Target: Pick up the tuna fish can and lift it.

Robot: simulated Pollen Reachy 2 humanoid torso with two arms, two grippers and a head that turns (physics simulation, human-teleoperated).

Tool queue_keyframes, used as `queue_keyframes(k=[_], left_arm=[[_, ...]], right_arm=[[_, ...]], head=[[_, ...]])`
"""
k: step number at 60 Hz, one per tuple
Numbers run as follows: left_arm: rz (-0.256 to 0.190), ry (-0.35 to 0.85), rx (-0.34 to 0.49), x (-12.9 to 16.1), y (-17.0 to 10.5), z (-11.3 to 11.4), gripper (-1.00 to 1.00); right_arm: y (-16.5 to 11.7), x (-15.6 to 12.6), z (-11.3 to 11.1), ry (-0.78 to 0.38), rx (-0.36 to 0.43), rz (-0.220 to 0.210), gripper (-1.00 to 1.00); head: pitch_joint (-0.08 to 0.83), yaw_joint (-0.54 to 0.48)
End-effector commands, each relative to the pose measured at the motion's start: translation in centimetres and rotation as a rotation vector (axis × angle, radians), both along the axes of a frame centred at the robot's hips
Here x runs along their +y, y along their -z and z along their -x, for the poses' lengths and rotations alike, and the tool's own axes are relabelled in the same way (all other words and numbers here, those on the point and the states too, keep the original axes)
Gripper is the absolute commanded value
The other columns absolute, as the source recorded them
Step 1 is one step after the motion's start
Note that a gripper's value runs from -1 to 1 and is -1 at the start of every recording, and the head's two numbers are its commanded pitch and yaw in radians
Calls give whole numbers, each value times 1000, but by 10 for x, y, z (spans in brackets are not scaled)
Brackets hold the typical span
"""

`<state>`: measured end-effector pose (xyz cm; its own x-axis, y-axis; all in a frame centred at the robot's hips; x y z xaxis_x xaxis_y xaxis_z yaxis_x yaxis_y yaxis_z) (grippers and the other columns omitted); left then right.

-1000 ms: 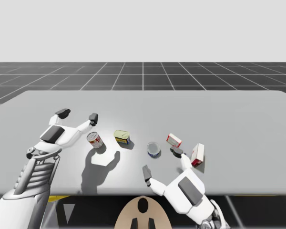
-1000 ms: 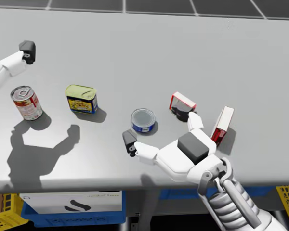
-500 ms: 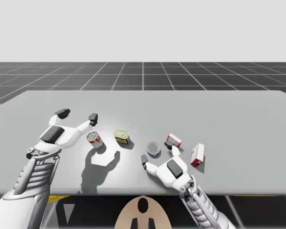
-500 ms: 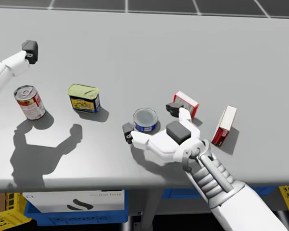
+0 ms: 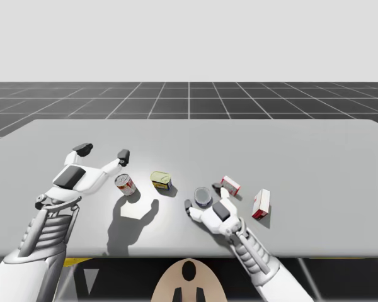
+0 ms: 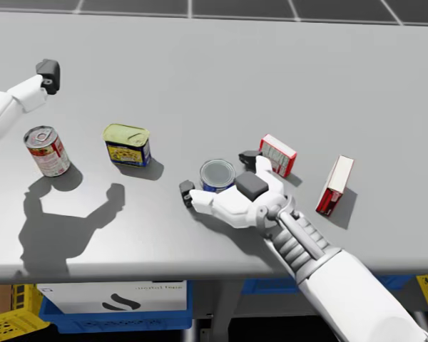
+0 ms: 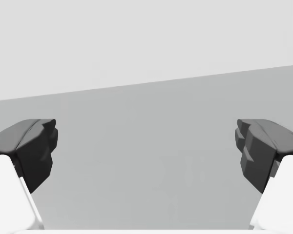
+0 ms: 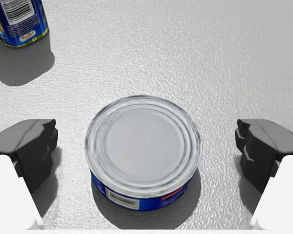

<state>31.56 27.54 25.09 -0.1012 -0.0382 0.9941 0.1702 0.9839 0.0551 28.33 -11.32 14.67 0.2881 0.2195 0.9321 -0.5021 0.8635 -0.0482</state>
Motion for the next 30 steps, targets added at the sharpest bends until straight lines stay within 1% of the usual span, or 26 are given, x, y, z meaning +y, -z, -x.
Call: queue_keyframes(k=[1,7,10,12,13,14,15,16,17,18,19,20,26,30], left_arm=[[-1,0,0,-1,0,0,-1000],[-2,1,3,-1,0,0,-1000],[-3,1,4,-2,0,0,-1000],[-3,1,4,-2,0,0,-1000],[-3,1,4,-2,0,0,-1000],[-2,1,4,-2,0,0,-1000],[-2,0,4,-2,0,0,-1000],[-2,0,4,-2,0,0,-1000],[-2,0,3,-2,0,0,-1000],[-2,0,4,-2,0,1,-1000],[-1,0,4,-2,0,1,-1000],[-1,0,4,-2,0,1,-1000],[-2,0,5,-2,0,1,-1000],[-2,0,5,-2,1,1,-1000]], right_arm=[[1,29,-1,-34,31,-58,-1000],[4,32,-2,-41,50,-53,-1000],[5,31,-2,-43,59,-39,-1000],[6,31,-2,-50,78,-45,-1000],[7,30,-2,-54,81,-42,-1000],[7,29,-1,-58,88,-28,-939],[8,29,-1,-59,84,-23,-792],[8,28,0,-49,65,-20,-582],[8,28,1,-25,55,-19,-121],[7,28,2,-25,68,-16,826],[7,27,2,-27,65,-13,946],[6,27,3,-30,64,-18,1000],[5,26,4,-28,79,-25,1000],[6,25,5,-25,80,-21,1000]], head=[[726,-71],[726,-69],[728,-68],[728,-68],[728,-69],[728,-69],[728,-69],[728,-69],[728,-69],[728,-69],[728,-69],[728,-68],[726,-69],[715,-69]])
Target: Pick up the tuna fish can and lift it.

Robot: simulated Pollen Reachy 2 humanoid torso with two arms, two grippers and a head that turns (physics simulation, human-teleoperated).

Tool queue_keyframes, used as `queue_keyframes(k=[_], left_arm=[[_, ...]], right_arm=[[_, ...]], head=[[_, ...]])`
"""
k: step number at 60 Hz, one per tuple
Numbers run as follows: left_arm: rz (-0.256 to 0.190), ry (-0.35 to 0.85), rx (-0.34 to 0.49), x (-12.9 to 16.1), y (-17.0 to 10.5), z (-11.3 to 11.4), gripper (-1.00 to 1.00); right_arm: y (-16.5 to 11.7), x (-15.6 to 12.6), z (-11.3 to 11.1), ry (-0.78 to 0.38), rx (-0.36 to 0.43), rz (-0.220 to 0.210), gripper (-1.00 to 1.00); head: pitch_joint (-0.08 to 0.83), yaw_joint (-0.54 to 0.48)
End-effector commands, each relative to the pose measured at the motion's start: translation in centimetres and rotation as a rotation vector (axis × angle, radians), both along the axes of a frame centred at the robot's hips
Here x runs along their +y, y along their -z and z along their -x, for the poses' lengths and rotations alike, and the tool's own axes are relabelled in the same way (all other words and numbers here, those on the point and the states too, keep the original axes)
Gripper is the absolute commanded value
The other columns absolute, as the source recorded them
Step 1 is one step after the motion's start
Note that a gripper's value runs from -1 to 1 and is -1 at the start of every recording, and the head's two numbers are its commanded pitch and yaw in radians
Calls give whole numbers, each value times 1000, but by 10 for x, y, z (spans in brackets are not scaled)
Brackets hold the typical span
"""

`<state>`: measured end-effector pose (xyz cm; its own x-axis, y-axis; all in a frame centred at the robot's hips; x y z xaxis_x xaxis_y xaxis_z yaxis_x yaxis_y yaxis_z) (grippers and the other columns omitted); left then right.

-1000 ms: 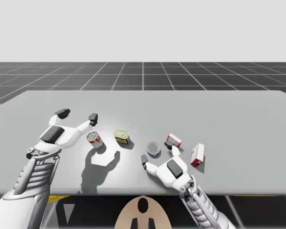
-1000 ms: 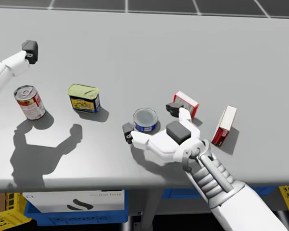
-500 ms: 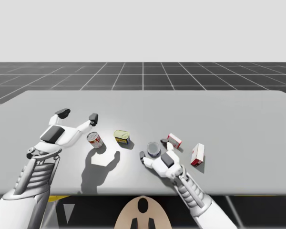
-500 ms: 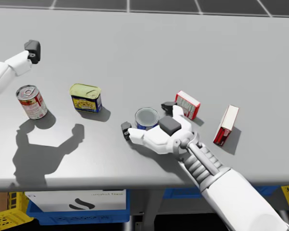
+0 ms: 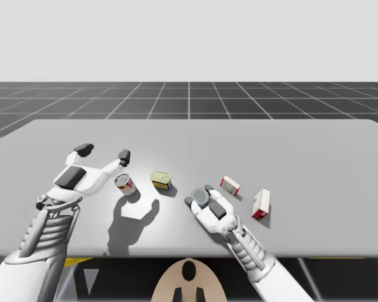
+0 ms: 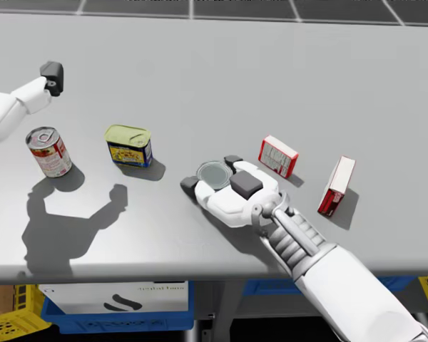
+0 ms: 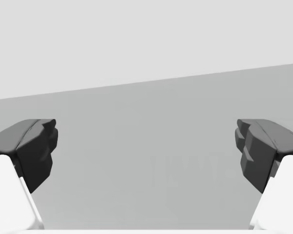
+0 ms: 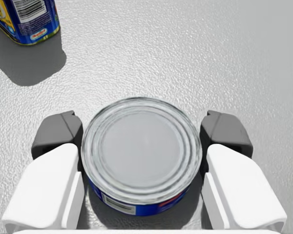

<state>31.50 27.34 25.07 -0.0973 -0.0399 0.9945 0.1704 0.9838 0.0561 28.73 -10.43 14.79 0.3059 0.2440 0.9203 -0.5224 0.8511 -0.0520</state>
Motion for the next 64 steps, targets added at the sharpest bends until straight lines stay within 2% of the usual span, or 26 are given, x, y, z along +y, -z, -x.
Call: queue_keyframes(k=[1,7,10,17,29,41,49,56,63,64], left_arm=[[0,0,1,-1,0,0,-1000],[-1,0,1,-1,1,0,-1000],[-1,0,2,-1,1,0,-1000],[-6,1,8,-2,3,-1,-1000],[-13,8,11,-3,5,-1,-1000],[-16,12,11,-3,7,-2,-1000],[-13,8,11,-2,6,-3,-1000],[-13,9,12,-2,6,-3,-1000],[-13,9,13,-2,6,-3,-1000],[-13,10,13,-2,6,-3,-1000]], right_arm=[[8,16,9,-2,56,-40,1000],[8,15,9,-5,57,-39,1000],[8,14,9,-4,57,-40,1000],[8,14,10,-3,56,-42,1000],[-7,13,16,-5,23,-67,1000],[-57,11,23,-3,-103,-122,1000],[-115,6,30,0,-221,-176,1000],[-150,0,39,15,-292,-218,1000],[-191,-8,52,34,-400,-269,1000],[-204,-11,57,42,-441,-282,1000]], head=[[711,-68],[645,-59],[564,-53],[461,-60],[375,-73],[354,-70],[346,-72],[348,-75],[347,-72],[346,-71]])
